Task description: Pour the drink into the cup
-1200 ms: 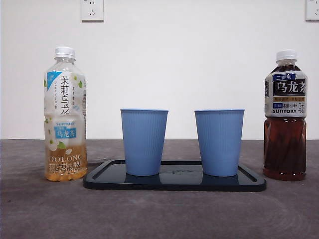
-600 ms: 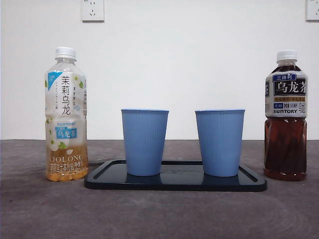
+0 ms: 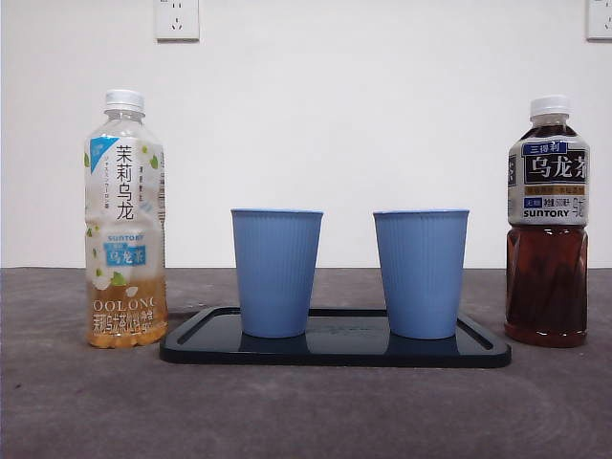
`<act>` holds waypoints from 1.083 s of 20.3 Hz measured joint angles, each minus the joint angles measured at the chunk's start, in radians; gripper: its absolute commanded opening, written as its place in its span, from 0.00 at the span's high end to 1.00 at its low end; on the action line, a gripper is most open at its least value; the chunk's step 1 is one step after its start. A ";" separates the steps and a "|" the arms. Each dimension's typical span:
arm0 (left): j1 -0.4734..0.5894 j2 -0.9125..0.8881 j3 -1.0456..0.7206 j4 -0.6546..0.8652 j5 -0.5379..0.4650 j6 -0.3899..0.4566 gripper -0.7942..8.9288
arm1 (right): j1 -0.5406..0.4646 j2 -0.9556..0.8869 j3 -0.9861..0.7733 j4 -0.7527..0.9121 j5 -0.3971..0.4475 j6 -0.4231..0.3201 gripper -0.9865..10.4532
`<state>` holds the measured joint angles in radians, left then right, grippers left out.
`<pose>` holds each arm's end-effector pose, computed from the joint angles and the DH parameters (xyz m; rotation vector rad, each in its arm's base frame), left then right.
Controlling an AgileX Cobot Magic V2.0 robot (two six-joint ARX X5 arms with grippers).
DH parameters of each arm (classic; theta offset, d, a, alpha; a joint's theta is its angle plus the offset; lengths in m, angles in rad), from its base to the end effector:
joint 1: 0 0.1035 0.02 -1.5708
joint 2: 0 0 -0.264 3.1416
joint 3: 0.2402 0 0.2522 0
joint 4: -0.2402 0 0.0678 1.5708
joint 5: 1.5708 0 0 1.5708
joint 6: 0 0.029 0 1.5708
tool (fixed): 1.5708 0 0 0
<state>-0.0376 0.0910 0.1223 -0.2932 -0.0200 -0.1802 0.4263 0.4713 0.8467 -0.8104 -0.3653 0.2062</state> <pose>0.0935 -0.0029 0.1701 -0.1716 0.2626 0.0061 0.0656 0.0412 0.3290 0.1785 0.5247 0.7298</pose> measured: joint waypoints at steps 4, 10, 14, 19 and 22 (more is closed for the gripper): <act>0.027 -0.059 -0.058 0.029 0.000 0.032 0.89 | 0.000 0.000 0.000 0.000 0.000 0.000 0.90; 0.034 -0.085 -0.090 0.110 0.000 0.094 0.89 | 0.000 0.000 0.000 0.000 0.000 0.000 0.90; 0.035 -0.086 -0.090 0.110 0.000 0.095 0.89 | 0.000 0.000 0.000 0.001 0.000 0.000 0.90; 0.035 -0.086 -0.090 0.110 0.000 0.097 0.89 | 0.000 0.000 0.000 0.001 0.000 0.000 0.90; 0.035 -0.086 -0.090 0.110 0.000 0.097 0.89 | 0.000 0.000 0.000 0.001 0.000 0.000 0.90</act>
<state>-0.0025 0.0051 0.0322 -0.1833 -0.0200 -0.0837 0.4263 0.4713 0.8467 -0.8093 -0.3653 0.2062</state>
